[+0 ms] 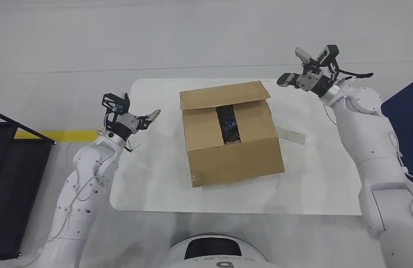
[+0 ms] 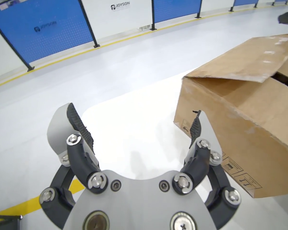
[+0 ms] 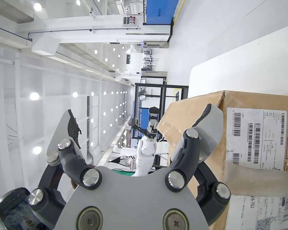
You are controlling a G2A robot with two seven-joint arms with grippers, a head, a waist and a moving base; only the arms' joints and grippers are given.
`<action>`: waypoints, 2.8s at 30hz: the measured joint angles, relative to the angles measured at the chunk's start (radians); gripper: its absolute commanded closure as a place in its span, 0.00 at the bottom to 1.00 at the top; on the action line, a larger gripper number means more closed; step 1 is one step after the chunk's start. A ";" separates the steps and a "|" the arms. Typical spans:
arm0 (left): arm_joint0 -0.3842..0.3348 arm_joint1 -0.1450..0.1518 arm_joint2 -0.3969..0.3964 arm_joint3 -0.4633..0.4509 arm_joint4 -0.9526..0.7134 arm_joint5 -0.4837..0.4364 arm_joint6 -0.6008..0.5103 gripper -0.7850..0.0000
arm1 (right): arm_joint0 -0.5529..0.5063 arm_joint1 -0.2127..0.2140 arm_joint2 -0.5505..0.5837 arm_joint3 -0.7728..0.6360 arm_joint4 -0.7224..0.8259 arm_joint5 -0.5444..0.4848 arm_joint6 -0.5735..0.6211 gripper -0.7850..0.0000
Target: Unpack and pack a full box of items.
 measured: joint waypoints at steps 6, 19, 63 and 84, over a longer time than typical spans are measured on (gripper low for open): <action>0.115 0.039 -0.021 -0.034 0.424 -0.162 0.274 0.00 | 0.000 0.000 0.000 0.000 0.000 0.000 0.000 0.00; 0.169 0.064 0.054 -0.126 0.619 -0.216 0.532 0.00 | 0.000 0.000 0.000 0.000 0.000 0.000 0.000 0.00; -0.126 -0.013 0.232 -0.018 0.299 0.126 0.143 0.00 | -0.116 0.069 0.082 -0.294 -0.398 -0.148 -0.063 0.00; -0.135 -0.014 0.223 0.015 0.313 0.088 0.141 0.00 | -0.263 0.120 0.146 -0.420 -0.798 0.037 -0.219 0.00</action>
